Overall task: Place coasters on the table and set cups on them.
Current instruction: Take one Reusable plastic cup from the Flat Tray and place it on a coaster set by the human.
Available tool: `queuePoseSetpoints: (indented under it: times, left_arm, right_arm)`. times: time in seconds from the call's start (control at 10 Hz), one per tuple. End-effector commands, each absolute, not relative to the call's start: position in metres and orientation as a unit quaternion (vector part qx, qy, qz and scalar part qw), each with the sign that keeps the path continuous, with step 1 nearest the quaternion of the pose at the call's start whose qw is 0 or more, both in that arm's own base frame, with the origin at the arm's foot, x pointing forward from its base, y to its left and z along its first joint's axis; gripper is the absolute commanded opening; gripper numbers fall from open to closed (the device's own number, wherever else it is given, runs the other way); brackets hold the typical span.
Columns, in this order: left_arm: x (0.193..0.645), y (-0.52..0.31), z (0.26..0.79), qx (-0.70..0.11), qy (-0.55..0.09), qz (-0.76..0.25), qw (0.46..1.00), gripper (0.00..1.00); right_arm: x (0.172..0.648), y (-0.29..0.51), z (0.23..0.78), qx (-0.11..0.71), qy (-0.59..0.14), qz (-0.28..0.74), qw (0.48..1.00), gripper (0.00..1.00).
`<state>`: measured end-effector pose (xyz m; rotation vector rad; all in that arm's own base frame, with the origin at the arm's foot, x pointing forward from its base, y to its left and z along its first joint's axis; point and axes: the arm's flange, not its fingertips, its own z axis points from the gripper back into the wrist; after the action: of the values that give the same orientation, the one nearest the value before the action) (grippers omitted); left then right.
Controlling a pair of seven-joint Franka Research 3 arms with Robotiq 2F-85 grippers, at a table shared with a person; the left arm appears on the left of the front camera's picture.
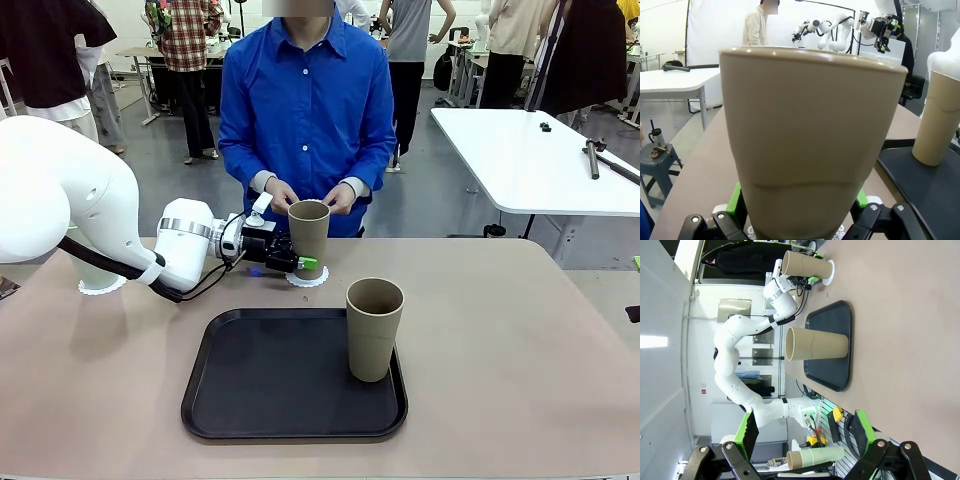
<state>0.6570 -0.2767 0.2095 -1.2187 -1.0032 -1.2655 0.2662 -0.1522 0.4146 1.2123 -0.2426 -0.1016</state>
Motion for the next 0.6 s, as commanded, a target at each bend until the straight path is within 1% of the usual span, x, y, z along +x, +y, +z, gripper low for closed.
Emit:
queuePoseSetpoints:
  times: [0.0, 0.5]
  left_arm:
    - [0.6576, -0.2733, 0.2127, -0.517, -0.408, -0.535, 0.529, 1.0]
    - [0.6572, -0.2683, 0.2159, -0.512, -0.387, -0.552, 0.532, 1.0]
  right_arm:
    - [0.2653, -0.1516, 0.4142, 0.574, -0.118, -0.045, 0.809, 1.0]
    - [0.2653, -0.1516, 0.4142, 0.574, -0.118, -0.045, 0.809, 1.0]
